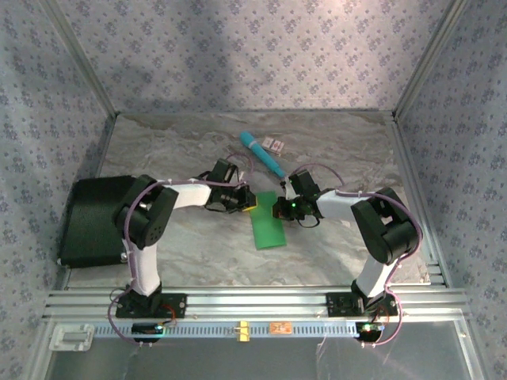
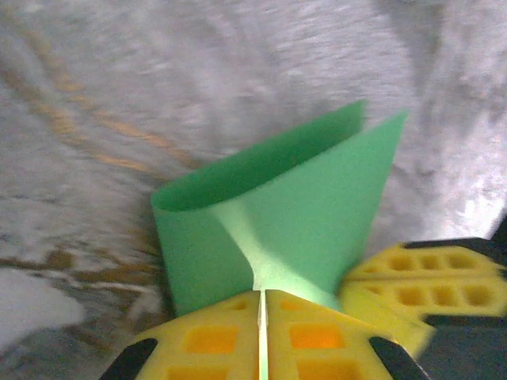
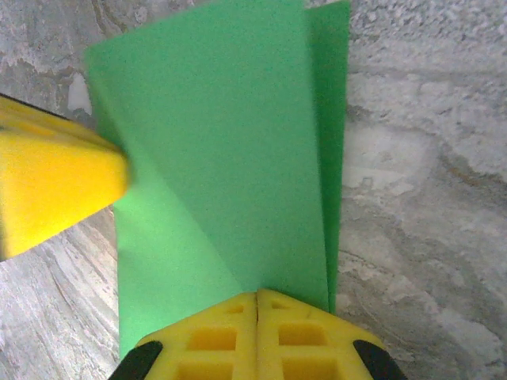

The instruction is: Fold a paper plane with a square sheet of paper (pick it up from the middle)

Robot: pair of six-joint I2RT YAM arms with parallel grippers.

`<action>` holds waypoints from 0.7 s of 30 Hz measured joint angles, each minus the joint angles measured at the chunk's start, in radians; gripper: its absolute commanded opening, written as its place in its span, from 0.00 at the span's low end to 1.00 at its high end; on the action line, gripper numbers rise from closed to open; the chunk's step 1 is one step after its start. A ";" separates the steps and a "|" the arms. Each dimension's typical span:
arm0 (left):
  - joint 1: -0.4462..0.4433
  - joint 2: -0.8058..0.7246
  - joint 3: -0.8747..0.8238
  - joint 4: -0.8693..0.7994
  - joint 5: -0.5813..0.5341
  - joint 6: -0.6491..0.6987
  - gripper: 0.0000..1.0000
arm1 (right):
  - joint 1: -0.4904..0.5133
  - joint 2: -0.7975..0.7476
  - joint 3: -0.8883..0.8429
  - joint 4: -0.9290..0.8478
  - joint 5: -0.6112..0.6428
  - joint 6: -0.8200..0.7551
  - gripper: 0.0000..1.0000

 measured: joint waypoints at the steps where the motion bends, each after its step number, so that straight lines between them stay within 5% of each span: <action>1: 0.004 0.008 0.000 0.003 0.011 -0.001 0.10 | 0.000 0.000 0.000 0.000 0.000 0.000 0.00; 21: 0.008 0.013 0.103 -0.076 0.003 0.035 0.10 | 0.000 -0.001 -0.001 0.000 0.001 0.000 0.00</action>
